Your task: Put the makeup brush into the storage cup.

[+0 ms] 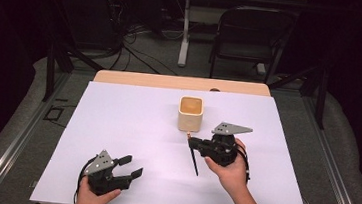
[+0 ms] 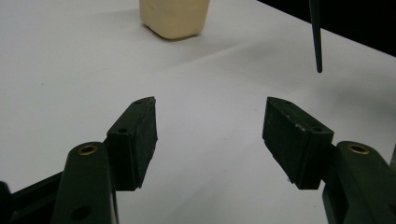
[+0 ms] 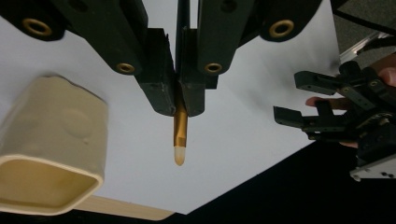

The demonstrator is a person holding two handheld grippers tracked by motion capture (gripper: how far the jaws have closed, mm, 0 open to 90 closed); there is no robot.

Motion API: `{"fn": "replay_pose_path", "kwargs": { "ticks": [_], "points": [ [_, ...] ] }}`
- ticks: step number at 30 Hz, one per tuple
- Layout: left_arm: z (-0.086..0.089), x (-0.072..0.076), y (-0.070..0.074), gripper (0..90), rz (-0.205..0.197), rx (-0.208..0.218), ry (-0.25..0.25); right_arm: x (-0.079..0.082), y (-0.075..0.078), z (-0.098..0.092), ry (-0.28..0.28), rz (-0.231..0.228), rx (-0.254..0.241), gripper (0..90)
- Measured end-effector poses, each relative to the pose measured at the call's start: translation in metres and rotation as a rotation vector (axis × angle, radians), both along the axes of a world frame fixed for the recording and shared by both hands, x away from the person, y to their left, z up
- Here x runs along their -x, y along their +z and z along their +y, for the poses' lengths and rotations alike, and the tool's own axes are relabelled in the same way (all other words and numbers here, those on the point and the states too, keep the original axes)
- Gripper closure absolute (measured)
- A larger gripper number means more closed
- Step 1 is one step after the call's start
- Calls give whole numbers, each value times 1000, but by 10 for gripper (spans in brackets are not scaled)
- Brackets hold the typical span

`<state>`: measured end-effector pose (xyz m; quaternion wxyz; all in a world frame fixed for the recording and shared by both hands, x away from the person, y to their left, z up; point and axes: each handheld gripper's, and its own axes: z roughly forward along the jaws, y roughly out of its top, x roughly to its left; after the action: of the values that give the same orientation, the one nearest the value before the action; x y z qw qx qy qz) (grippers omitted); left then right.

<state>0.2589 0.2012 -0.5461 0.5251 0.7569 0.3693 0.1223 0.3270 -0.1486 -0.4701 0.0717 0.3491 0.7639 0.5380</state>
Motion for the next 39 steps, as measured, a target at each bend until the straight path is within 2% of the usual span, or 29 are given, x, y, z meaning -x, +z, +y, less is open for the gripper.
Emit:
{"fn": "replay_pose_path", "kwargs": {
  "ticks": [3, 5, 12, 16, 21, 30, 32, 33, 37, 39],
  "points": [
    [1, 0, 1, 363, 9, 26, 11, 2, 2, 1, 13, -23, -27, 841],
    [2, 1, 3, 371, 7, 26, 16, 4, 3, 1, 28, -49, -37, 841],
    [-2, 2, 10, 377, -1, 28, 15, 8, 3, 6, 41, -95, -56, 841],
    [-10, 3, 15, 376, -18, 27, -8, 12, 2, 7, 45, -116, -61, 841],
    [-20, 2, 20, 374, -19, 43, -39, 17, 4, 6, 40, -139, -74, 841],
    [-38, -5, 27, 356, -31, 50, -58, 23, 5, 7, 41, -163, -78, 841],
    [-42, -6, 29, 355, -22, 59, -73, 24, 5, 7, 42, -163, -86, 840],
    [-43, -7, 30, 355, -14, 72, -101, 25, 6, 8, 42, -168, -86, 841],
    [-51, -7, 32, 364, -12, 72, -100, 27, 6, 9, 42, -177, -94, 841],
    [-58, -9, 33, 376, 3, 79, -136, 28, 7, 10, 43, -185, -100, 840]
  ]
}}
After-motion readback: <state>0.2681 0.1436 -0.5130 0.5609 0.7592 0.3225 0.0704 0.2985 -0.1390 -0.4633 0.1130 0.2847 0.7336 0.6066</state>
